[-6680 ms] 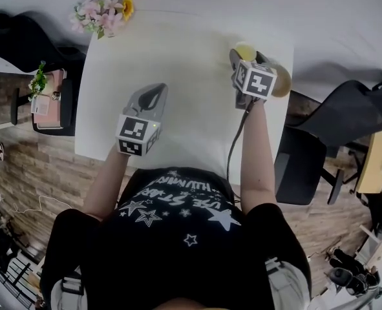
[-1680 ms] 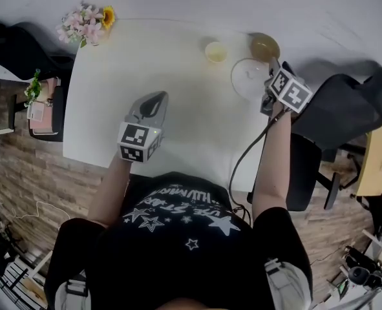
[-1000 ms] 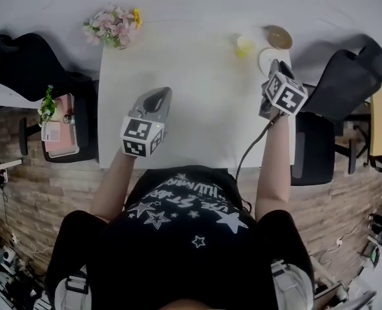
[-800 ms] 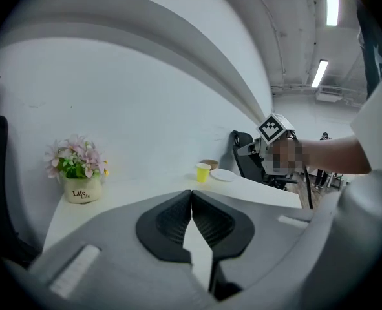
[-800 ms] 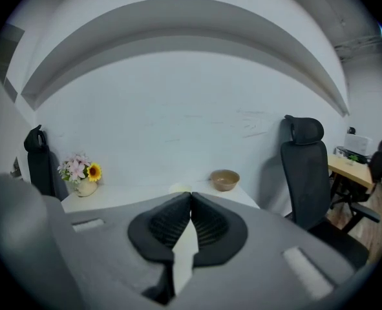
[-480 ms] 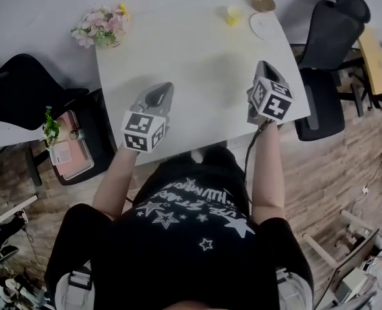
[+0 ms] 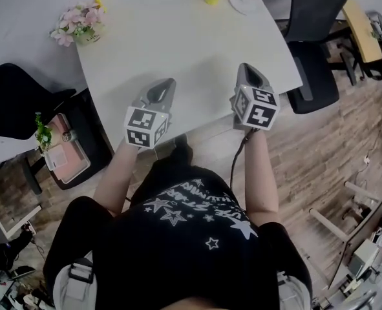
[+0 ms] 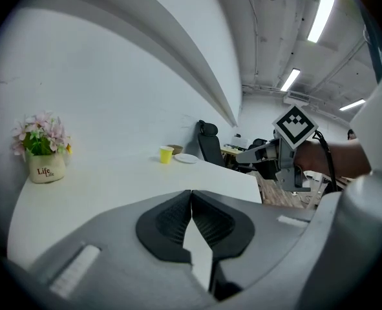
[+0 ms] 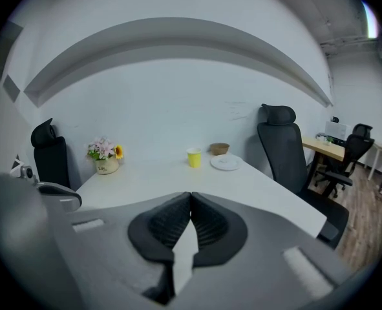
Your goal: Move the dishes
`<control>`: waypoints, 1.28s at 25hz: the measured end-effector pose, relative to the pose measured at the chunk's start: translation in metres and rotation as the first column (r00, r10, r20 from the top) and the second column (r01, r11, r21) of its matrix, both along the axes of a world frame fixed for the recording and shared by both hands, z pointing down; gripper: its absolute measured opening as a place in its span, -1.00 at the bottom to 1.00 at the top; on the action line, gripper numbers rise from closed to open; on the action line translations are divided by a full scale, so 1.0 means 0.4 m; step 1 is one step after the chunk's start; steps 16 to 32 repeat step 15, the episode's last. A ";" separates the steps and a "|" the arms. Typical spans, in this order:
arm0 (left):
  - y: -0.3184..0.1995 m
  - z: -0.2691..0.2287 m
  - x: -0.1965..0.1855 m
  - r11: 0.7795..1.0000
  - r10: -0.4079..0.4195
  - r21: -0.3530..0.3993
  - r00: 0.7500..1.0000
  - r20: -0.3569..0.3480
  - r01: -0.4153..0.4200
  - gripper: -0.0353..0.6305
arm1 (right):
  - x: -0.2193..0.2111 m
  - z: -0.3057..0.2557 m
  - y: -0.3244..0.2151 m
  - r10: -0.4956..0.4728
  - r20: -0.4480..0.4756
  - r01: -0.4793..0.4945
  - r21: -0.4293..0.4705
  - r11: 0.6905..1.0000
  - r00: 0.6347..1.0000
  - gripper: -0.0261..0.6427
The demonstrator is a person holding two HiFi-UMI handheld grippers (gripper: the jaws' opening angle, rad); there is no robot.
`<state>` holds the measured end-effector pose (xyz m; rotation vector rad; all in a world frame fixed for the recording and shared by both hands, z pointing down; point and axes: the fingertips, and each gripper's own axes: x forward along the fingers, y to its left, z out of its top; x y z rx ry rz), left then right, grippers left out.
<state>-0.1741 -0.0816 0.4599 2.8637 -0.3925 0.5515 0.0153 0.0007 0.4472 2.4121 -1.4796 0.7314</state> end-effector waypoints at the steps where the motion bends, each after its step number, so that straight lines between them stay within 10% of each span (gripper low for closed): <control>1: 0.014 0.002 0.003 1.000 0.006 -0.002 1.000 0.000 -0.006 -0.86 | -0.012 0.002 0.015 -0.001 0.002 0.001 0.000 1.000 1.000 -0.91; 15: 0.277 -0.059 -0.117 0.995 0.096 0.031 0.995 -0.007 -0.096 -0.86 | -0.212 -0.034 0.313 0.054 0.034 -0.056 0.053 0.997 0.998 -0.91; 32: 0.277 -0.059 -0.117 0.995 0.096 0.031 0.995 -0.007 -0.096 -0.86 | -0.212 -0.034 0.313 0.054 0.034 -0.056 0.053 0.997 0.998 -0.91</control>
